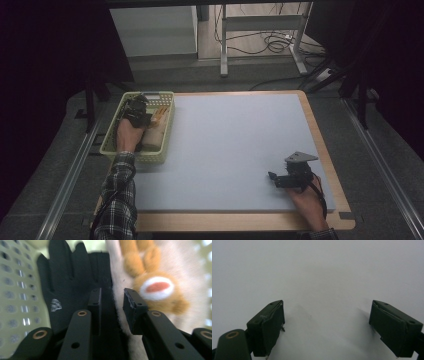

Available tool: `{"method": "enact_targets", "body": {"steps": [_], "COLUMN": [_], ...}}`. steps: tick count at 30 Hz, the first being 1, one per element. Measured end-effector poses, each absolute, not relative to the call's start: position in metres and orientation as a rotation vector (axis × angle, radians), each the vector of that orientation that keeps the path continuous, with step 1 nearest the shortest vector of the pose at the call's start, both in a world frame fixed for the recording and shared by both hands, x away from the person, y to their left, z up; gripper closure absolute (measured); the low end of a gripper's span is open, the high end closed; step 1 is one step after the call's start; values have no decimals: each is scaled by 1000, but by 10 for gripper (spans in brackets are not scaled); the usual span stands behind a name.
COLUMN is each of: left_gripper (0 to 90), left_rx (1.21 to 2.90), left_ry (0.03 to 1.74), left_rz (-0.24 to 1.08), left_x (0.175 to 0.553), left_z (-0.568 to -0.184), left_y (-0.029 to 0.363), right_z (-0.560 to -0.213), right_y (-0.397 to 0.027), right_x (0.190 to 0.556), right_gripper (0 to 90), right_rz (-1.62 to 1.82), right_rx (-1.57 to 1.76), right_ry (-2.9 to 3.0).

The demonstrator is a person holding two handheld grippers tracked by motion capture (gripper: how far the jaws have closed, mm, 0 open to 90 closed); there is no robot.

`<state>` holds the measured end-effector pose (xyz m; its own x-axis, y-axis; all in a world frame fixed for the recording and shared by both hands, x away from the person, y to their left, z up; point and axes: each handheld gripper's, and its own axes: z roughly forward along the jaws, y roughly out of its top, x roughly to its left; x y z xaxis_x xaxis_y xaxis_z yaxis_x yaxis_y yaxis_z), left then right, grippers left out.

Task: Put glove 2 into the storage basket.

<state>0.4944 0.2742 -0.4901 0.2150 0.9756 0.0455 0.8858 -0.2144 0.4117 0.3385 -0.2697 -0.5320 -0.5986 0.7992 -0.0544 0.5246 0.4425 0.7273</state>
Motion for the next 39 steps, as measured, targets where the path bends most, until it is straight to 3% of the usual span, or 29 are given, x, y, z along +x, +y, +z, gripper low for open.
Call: {"method": "enact_targets", "body": {"steps": [8,19,29,39], "left_gripper": [760,420,291,228], "left_rx": [2157,2118,2062,1998], "left_ry": [1696,1660,1598,1565], "left_rz": [340,531,516,472], "left_x": [492,478,461,446], "left_z": [-490,-473,-462,-461], "left_y": [272,286,297,306], "right_z": [-532,-532,-532,-532], "right_y": [-270,-270,-270,-270], "right_x": [338,338,338,338], "right_gripper": [126,127,127,127], "right_rz": [960,960,960,960], "right_rx": [1121,1121,1120,1120], "right_ry": [2308,2307,2307,2306]}}
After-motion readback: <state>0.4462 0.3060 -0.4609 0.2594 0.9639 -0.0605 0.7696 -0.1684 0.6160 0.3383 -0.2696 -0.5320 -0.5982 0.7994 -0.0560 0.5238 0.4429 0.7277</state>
